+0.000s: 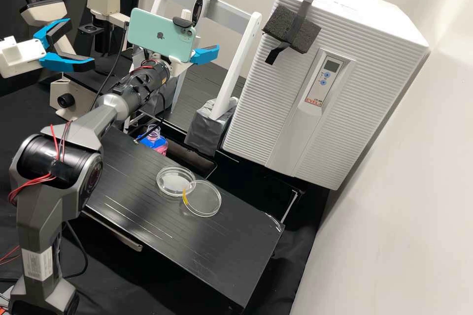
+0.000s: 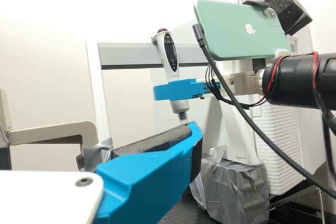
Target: Use the pipette
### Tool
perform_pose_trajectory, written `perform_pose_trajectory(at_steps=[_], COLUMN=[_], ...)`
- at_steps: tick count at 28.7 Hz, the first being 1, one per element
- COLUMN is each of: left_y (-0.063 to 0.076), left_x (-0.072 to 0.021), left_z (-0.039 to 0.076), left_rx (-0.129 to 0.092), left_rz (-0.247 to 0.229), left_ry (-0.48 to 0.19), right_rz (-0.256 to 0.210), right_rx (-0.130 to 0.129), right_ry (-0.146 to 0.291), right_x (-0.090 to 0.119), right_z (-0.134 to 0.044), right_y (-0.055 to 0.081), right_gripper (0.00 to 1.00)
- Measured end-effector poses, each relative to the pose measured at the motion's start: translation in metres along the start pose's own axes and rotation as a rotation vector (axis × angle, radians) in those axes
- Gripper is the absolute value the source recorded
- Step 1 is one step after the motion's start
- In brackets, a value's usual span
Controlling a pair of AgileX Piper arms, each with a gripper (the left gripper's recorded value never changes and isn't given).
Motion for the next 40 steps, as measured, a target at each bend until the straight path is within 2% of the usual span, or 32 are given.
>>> perform_pose_trajectory(at_steps=[4,9,12,27,29,32,37,40], left_y=[0.000,0.000,0.000,0.000,0.000,0.000,0.000,0.000], left_x=[0.0000,0.0000,0.0000,0.0000,0.0000,0.0000,-0.0001,-0.0001], left_z=[0.000,0.000,-0.001,-0.001,-0.001,-0.001,-0.001,-0.002], left_rx=[0.000,0.000,0.001,0.001,0.001,0.001,0.001,0.002], left_rz=[0.000,0.000,0.000,0.000,0.000,0.000,0.001,0.001], left_ry=[0.000,0.000,0.002,0.002,0.002,0.002,0.004,0.006], right_rz=[-0.001,-0.001,0.009,-0.003,-0.009,-0.013,-0.030,-0.034], right_rx=[-0.016,-0.020,-0.003,0.002,0.014,0.018,0.049,0.054], right_ry=[0.001,0.003,-0.002,-0.002,0.001,0.004,0.004,0.004], right_x=[0.000,0.000,0.000,0.000,-0.001,-0.001,-0.001,-0.001], right_z=[-0.001,-0.002,-0.003,-0.006,-0.008,-0.010,-0.013,-0.014], right_y=[0.000,0.000,0.002,0.000,-0.002,-0.004,-0.004,-0.004], right_gripper=[0.00,0.00,0.00,0.00,0.00,0.00,0.00,0.00])
